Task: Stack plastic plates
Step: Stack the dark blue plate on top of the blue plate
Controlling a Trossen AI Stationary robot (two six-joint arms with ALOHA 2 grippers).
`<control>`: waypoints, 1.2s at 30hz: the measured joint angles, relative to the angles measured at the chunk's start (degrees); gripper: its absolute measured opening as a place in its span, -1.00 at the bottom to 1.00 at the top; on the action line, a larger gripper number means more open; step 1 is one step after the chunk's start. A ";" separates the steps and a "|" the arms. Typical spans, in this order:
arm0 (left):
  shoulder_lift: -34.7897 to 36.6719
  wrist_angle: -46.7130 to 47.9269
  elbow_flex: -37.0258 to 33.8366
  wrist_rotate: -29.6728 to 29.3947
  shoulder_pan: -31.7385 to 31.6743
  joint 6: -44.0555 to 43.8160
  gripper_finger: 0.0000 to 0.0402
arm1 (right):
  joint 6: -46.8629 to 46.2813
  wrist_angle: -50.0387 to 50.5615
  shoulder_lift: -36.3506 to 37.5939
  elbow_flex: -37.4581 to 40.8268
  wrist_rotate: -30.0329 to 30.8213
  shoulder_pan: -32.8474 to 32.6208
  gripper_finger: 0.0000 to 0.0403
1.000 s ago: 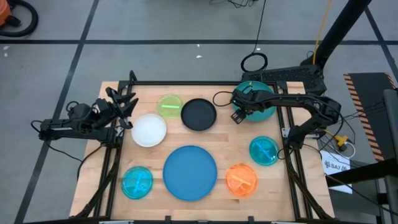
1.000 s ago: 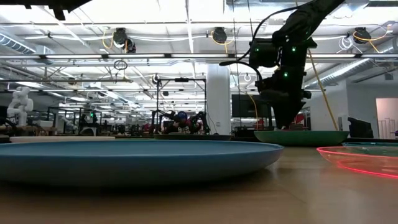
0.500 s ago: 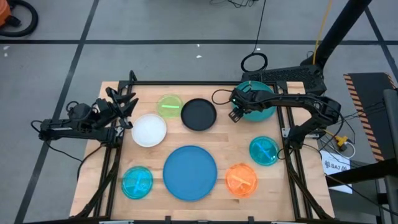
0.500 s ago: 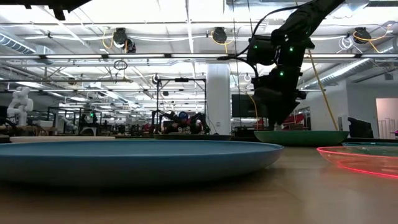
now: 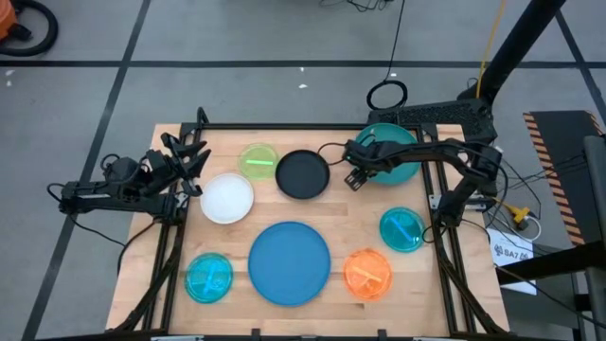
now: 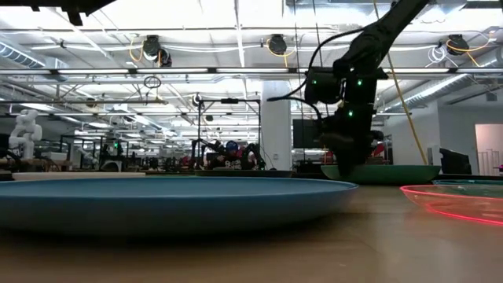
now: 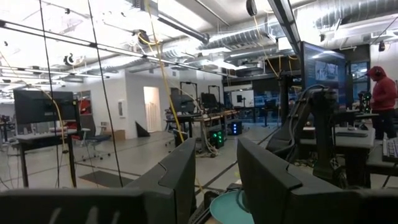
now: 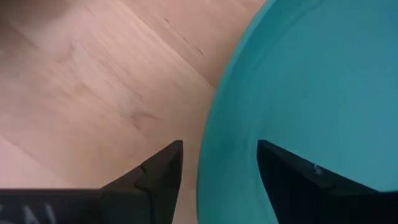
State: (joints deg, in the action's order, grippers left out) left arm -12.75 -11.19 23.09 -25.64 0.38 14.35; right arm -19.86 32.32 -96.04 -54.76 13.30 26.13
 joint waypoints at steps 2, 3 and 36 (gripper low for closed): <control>0.00 0.01 0.00 0.01 0.01 0.00 -0.37 | 0.00 -0.23 -0.79 0.00 0.00 0.00 -0.08; 0.00 0.01 0.00 0.01 0.00 0.00 -0.37 | 0.00 -0.33 -1.08 0.00 0.04 0.00 -0.12; 0.02 -0.58 0.00 -0.01 0.01 -2.96 -0.37 | -0.04 7.17 14.39 0.04 6.84 -9.32 -0.94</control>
State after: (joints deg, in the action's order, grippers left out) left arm -12.73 -11.77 23.09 -25.64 0.40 11.39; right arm -19.90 39.49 -81.65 -54.72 20.14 16.81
